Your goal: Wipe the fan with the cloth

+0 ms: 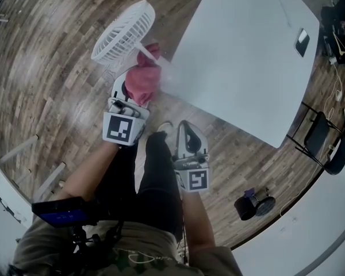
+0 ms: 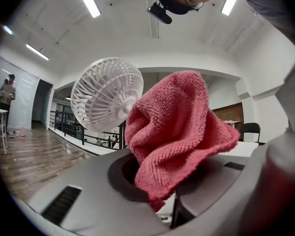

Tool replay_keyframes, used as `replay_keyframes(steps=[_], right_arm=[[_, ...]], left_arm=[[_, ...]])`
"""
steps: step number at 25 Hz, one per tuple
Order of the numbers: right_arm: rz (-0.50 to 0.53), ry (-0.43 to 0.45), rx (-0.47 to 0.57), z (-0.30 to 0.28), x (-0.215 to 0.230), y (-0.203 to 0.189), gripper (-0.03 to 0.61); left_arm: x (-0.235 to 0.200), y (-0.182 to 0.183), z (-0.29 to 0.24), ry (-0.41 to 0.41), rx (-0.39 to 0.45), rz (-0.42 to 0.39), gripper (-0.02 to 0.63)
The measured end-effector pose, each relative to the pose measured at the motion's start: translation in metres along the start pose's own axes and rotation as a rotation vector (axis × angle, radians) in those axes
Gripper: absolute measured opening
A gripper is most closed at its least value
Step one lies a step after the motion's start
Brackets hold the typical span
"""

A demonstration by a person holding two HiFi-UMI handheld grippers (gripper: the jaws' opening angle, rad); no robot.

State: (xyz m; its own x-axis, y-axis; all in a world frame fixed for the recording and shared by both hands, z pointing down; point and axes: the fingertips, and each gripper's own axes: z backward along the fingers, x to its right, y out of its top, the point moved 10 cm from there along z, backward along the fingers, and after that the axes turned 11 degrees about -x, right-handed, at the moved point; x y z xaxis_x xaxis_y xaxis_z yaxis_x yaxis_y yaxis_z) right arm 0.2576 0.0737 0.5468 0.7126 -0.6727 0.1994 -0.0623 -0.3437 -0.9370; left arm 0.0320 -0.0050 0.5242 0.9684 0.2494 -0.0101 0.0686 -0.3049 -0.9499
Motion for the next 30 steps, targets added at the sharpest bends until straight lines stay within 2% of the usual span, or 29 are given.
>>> replay_keyframes(steps=[7, 20, 23, 27, 30], right_arm=[[0.003, 0.019, -0.011, -0.001, -0.006, -0.006, -0.003], [-0.010, 0.040, -0.007, -0.010, -0.023, -0.008, -0.003], [-0.015, 0.036, -0.005, -0.009, -0.026, -0.007, -0.003], [-0.013, 0.009, -0.003, -0.013, -0.025, -0.007, -0.003], [-0.030, -0.062, 0.052, -0.025, -0.020, 0.006, -0.003]], left_arm=[[-0.001, -0.011, -0.003, -0.046, -0.034, -0.015, 0.086], [-0.007, -0.040, -0.010, -0.111, -0.140, 0.039, 0.086], [-0.009, -0.046, -0.009, -0.121, -0.170, 0.028, 0.086], [-0.012, -0.054, -0.010, -0.129, -0.173, 0.041, 0.086], [-0.014, -0.056, -0.009, -0.115, -0.162, 0.033, 0.086]])
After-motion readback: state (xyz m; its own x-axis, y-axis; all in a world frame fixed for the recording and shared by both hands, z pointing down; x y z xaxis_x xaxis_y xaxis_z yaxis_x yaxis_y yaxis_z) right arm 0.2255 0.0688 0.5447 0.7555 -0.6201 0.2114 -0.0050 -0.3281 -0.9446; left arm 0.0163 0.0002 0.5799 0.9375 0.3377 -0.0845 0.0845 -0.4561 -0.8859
